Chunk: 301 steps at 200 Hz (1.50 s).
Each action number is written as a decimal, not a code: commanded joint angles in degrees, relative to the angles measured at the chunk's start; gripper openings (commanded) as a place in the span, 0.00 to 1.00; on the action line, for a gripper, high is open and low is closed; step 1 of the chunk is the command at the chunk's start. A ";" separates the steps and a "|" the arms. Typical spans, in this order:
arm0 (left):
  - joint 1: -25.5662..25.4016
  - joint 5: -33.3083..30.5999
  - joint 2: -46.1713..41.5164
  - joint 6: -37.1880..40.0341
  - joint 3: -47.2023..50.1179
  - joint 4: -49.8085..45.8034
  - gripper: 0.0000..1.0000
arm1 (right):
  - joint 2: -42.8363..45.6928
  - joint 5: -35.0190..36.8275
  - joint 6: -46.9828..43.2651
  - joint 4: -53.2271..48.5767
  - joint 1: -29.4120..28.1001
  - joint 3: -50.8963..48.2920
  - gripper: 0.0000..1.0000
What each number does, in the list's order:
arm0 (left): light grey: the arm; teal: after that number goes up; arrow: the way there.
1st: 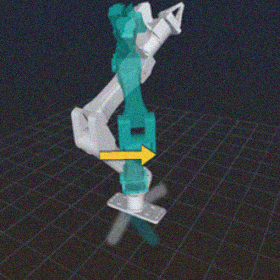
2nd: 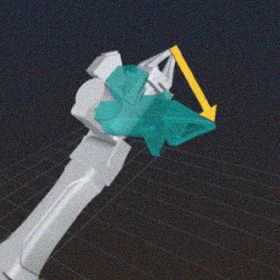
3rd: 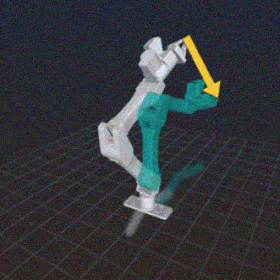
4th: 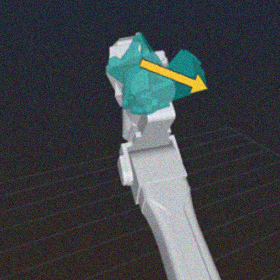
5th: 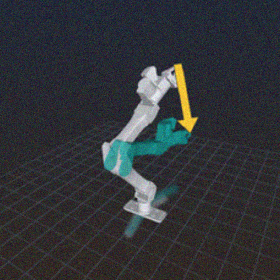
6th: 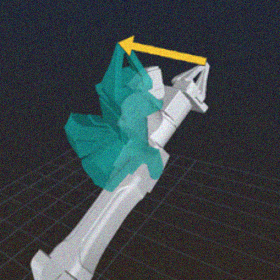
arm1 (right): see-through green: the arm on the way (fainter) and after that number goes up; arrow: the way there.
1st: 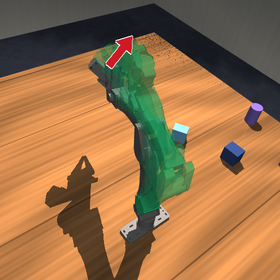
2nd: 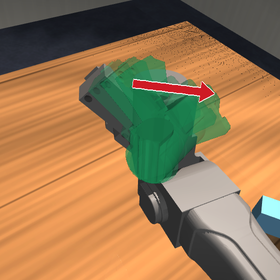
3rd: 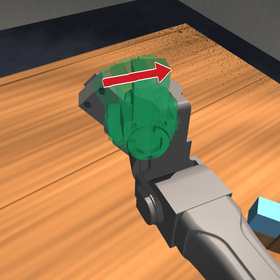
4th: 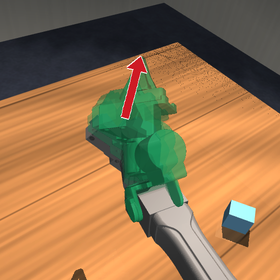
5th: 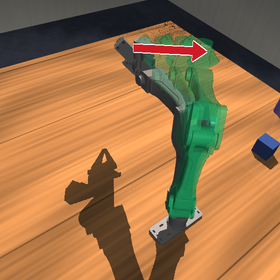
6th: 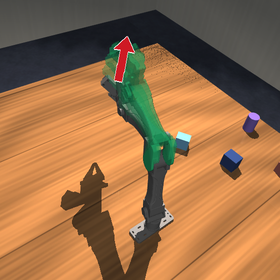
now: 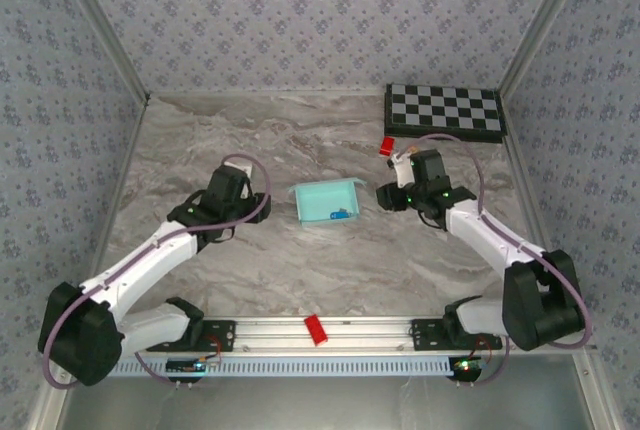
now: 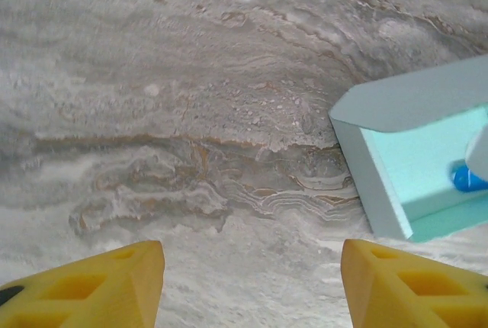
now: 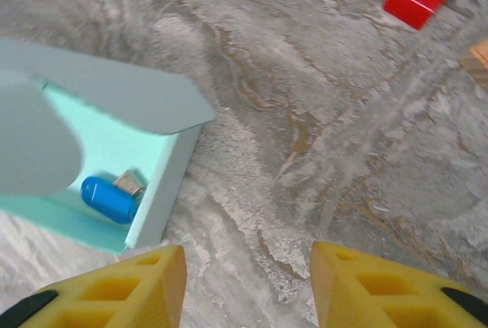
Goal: Fold the paper box
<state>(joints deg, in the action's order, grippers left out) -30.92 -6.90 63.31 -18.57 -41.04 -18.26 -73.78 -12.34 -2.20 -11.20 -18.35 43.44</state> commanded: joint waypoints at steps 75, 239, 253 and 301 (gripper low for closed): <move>-0.22 12.37 9.43 31.46 0.28 14.10 0.63 | -4.94 -9.27 -17.61 6.61 -0.11 0.93 0.52; 0.54 17.87 20.12 37.91 -4.75 23.60 0.51 | -14.08 -14.58 -22.76 11.77 -0.80 6.36 0.50; 0.60 18.11 20.70 37.83 -5.40 23.23 0.49 | -14.69 -14.71 -22.76 11.23 -0.96 7.12 0.49; 0.91 18.64 21.79 37.44 -6.75 23.09 0.37 | -15.67 -15.64 -22.02 9.42 -1.12 8.80 0.43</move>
<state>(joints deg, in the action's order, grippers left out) -30.48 9.91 84.47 18.87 -45.50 3.77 -88.53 -26.04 -24.05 0.23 -19.18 50.17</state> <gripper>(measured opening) 0.394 0.444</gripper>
